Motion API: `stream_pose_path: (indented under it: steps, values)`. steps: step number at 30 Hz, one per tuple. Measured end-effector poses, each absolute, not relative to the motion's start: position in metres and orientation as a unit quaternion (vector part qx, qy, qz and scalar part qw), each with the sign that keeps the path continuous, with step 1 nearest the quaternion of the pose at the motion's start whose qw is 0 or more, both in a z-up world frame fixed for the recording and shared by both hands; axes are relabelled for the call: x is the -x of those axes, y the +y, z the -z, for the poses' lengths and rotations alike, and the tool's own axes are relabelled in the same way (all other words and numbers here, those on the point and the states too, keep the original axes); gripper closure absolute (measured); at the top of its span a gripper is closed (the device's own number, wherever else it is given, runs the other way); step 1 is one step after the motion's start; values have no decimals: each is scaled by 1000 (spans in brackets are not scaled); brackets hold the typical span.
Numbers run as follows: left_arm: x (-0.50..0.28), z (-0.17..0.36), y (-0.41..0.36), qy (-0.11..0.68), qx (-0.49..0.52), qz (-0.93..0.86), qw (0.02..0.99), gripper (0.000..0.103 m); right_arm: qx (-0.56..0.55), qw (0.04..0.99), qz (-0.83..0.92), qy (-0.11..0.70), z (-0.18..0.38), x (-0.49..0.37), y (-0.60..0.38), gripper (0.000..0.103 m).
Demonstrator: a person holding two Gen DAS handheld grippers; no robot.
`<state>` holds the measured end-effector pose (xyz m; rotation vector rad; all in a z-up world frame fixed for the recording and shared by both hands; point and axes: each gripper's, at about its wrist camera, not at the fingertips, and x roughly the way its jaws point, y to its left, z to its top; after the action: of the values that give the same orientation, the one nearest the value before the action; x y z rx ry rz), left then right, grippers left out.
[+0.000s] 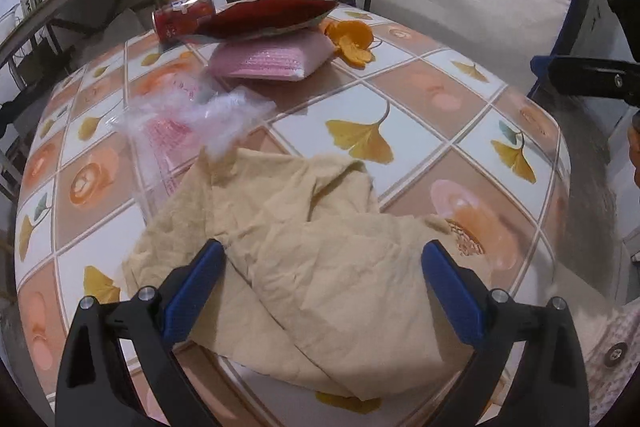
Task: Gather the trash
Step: 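Grasp the beige cloth with the left gripper while right grasps the clear plastic bag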
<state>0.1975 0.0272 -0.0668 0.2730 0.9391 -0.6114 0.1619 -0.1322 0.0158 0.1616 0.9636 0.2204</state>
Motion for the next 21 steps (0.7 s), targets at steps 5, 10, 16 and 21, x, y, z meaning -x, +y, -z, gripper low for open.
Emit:
stream_pose_path:
  steps: [5, 10, 16, 21]
  values:
    - [-197, 65, 28, 443, -143, 269, 843, 24, -91, 869, -116, 472, -13, -165, -131, 8]
    - [-197, 60, 36, 445, -122, 236, 855, 50, -119, 859, -138, 479, -15, -169, -132, 8]
    - [-195, 58, 49, 451, -91, 208, 863, 82, -130, 850, -191, 474, -27, -183, -113, 8]
    - [-183, 57, 63, 457, -41, 195, 867, 92, -111, 840, -261, 462, -38, -204, -74, 8]
